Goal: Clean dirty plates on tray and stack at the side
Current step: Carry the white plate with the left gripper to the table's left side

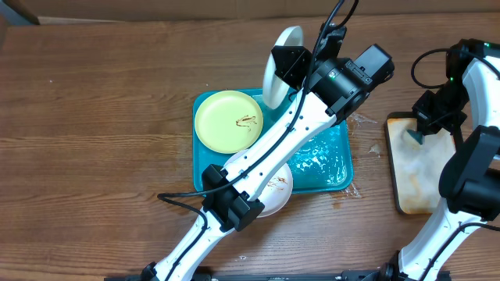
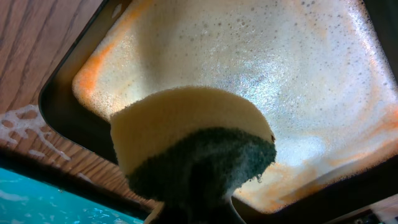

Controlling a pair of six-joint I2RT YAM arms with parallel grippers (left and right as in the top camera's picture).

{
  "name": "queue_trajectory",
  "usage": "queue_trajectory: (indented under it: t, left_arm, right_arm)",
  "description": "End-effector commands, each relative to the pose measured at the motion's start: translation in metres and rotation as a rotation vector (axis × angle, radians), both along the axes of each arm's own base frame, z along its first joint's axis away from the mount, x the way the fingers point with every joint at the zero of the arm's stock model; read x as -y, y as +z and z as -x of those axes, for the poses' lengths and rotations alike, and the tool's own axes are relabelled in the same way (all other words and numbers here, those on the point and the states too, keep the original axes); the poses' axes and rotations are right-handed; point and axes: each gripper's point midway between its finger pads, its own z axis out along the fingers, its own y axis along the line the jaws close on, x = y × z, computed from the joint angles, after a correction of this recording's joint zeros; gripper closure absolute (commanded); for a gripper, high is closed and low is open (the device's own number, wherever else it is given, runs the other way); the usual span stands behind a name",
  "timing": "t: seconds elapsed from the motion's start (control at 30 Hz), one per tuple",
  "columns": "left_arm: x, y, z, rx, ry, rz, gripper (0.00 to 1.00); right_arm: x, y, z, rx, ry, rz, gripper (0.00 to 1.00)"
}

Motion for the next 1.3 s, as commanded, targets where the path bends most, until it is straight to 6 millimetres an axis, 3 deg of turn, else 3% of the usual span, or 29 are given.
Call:
queue_trajectory:
  t: [0.0,0.1,0.33,0.5,0.67,0.9,0.97,1.0,1.03,1.17,1.27]
  left_arm:
    - [-0.001,0.011,0.004,0.041,0.008,0.036,0.96]
    - [0.012,0.009,0.005,0.049,-0.017,0.062,0.96]
    - [0.015,-0.001,0.003,0.007,-0.029,0.1,0.96]
    - [0.028,-0.056,0.0,-0.256,-0.063,0.419,0.96]
    - [0.003,-0.089,-0.012,-0.43,0.056,0.719,0.96]
    - [-0.086,-0.098,-0.058,-0.511,0.241,1.103,0.95]
    - [-0.119,-0.096,-0.07,-0.509,0.284,1.214,0.95]
    - [-0.147,-0.095,-0.077,-0.496,0.32,1.274,0.95]
    - [-0.157,-0.095,-0.079,-0.488,0.335,1.287,0.95]
    - [-0.239,-0.097,-0.085,-0.414,0.457,1.318,0.95]
    - [-0.287,-0.097,-0.082,-0.363,0.532,1.334,0.96]
  right_arm:
    - [-0.001,0.013,-0.001,0.039,-0.008,0.004,0.96]
    - [-0.001,0.013,-0.001,0.04,-0.009,0.003,0.96]
    - [-0.001,0.013,0.0,0.036,-0.008,0.003,0.96]
    - [-0.001,0.013,0.0,0.035,-0.008,0.002,0.96]
    - [-0.001,0.013,0.001,0.032,-0.008,0.001,0.96]
    - [-0.002,0.013,0.002,0.027,-0.008,-0.001,0.96]
    - [-0.002,0.013,0.002,0.028,-0.008,0.0,0.96]
    - [-0.002,0.013,0.002,0.026,-0.008,-0.001,0.96]
    - [-0.002,0.013,0.003,0.025,-0.008,-0.001,0.96]
    - [-0.002,0.013,0.003,0.024,-0.005,-0.002,0.96]
    - [-0.002,0.013,0.003,0.022,-0.005,-0.003,0.96]
